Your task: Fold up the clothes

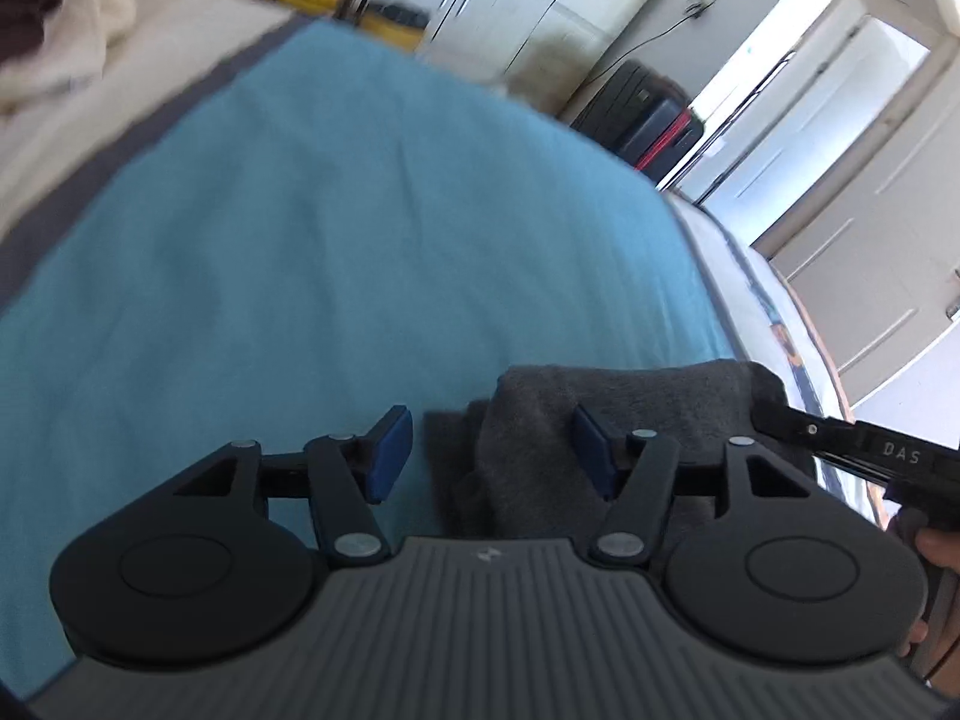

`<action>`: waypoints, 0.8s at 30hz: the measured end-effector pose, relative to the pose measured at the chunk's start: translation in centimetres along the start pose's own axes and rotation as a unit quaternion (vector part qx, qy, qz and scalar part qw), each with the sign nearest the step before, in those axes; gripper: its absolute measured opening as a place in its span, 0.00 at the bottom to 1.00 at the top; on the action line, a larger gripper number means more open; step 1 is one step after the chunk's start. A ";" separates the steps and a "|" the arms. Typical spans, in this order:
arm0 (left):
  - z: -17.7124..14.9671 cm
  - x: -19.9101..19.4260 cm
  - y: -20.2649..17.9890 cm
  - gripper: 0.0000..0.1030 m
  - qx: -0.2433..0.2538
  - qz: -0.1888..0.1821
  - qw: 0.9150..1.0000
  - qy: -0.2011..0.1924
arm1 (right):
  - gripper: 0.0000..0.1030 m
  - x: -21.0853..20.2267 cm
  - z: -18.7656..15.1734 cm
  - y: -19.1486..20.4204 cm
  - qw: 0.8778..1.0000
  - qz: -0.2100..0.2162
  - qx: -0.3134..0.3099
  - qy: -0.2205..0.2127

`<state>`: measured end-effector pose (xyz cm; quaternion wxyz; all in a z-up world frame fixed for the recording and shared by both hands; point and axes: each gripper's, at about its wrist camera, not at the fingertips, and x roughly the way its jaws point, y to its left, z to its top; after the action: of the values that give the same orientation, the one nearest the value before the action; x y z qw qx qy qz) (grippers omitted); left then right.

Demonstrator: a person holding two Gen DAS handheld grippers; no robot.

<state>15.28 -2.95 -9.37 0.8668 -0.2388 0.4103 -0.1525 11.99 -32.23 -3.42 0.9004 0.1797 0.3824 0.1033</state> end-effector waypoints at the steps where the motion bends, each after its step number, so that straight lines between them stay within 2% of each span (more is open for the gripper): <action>1: -0.2 0.1 -0.1 0.59 0.000 0.003 1.000 0.001 | 0.17 0.6 -0.4 -0.5 1.000 -0.016 0.008 0.016; 2: -0.5 0.2 -0.3 0.59 0.001 0.006 1.000 0.001 | 0.22 1.1 -0.8 -1.0 0.999 -0.025 0.007 0.023; 4: -0.4 0.0 -1.0 0.62 0.018 0.018 1.000 -0.001 | 0.24 0.7 -1.7 -1.0 1.000 -0.021 -0.012 0.005; 6: 0.0 -0.8 -1.2 0.62 0.017 0.016 1.000 -0.002 | 0.36 -0.2 -1.8 -1.0 1.000 -0.021 -0.013 -0.005; 8: 0.5 -2.6 -1.1 0.61 0.004 0.018 1.000 -0.008 | 0.46 -1.9 -1.8 -1.6 0.999 -0.023 0.023 -0.020; 10: 0.9 -4.9 -0.7 0.63 -0.005 0.041 0.999 -0.020 | 0.52 -3.7 -1.9 -2.4 0.997 -0.030 0.068 -0.034; 11: 0.9 -5.7 -0.4 0.63 -0.012 0.055 0.998 -0.024 | 0.52 -4.8 -2.1 -2.6 0.995 -0.037 0.087 -0.044; 13: 0.7 -6.7 0.5 0.64 -0.028 0.038 0.999 -0.013 | 0.53 -7.2 -3.0 -2.8 0.989 -0.047 0.118 -0.071; 14: 0.3 -6.8 0.9 0.64 -0.041 0.015 0.999 0.006 | 0.57 -8.0 -3.3 -2.8 0.988 -0.037 0.131 -0.075; 17: -0.6 -5.1 2.2 0.64 -0.086 -0.059 0.992 0.077 | 0.63 -8.2 -4.9 -2.8 0.979 0.058 0.193 -0.032; 19: -1.4 -3.6 2.8 0.64 -0.111 -0.076 0.986 0.101 | 0.67 -6.8 -6.3 -3.0 0.962 0.113 0.247 0.012; 20: -1.6 -3.1 2.9 0.64 -0.113 -0.071 0.986 0.105 | 0.67 -5.9 -7.0 -3.0 0.953 0.131 0.273 0.033; 22: -2.0 -2.2 3.0 0.66 -0.112 -0.065 0.986 0.101 | 0.67 -4.2 -8.0 -3.2 0.941 0.137 0.305 0.060; 24: -2.1 -1.8 3.0 0.69 -0.111 -0.067 0.988 0.084 | 0.67 -3.0 -8.4 -3.4 0.939 0.121 0.317 0.064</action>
<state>12.74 -0.20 -11.05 0.7852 -0.3469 0.4790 -0.1836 4.00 -34.30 -8.25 0.7514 0.4937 0.4271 0.0963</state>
